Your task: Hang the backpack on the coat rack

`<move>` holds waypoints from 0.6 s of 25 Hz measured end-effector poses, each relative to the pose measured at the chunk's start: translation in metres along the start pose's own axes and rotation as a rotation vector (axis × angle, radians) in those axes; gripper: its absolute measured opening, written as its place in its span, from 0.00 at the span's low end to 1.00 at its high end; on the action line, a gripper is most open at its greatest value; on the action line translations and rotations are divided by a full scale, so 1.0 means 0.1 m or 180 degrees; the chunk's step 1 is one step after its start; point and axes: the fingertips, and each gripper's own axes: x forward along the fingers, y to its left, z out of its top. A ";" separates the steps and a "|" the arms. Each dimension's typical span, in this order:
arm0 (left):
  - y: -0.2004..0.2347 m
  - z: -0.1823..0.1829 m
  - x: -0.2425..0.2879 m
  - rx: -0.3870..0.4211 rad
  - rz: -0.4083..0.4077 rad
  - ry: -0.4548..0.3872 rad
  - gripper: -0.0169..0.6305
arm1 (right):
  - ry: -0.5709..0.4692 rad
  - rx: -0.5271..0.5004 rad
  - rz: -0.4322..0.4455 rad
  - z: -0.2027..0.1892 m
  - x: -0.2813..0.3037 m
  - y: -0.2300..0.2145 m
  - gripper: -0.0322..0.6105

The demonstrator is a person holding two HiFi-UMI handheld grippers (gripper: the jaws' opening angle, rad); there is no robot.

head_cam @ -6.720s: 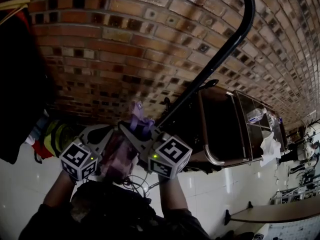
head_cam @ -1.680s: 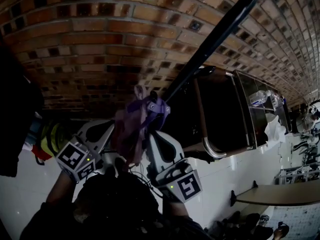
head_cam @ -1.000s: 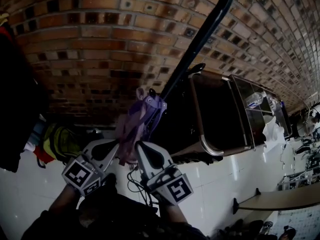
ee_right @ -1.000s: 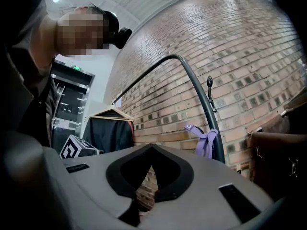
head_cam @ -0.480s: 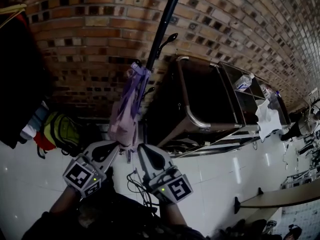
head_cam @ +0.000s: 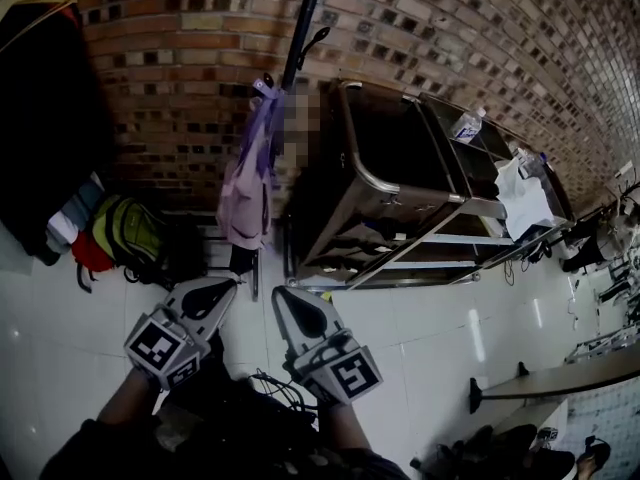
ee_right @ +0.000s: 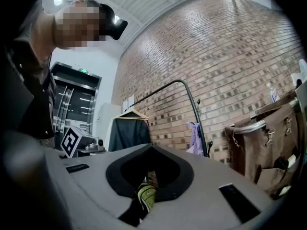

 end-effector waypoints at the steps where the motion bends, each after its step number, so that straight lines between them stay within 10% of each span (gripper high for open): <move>1: -0.10 -0.03 -0.04 -0.0010 0.0012 -0.0004 0.05 | 0.0021 -0.0011 -0.0007 -0.03 -0.11 0.05 0.05; 15: -0.54 -0.06 -0.61 -0.0007 0.0400 -0.0057 0.05 | 0.0126 0.0062 0.0064 -0.18 -0.53 0.46 0.05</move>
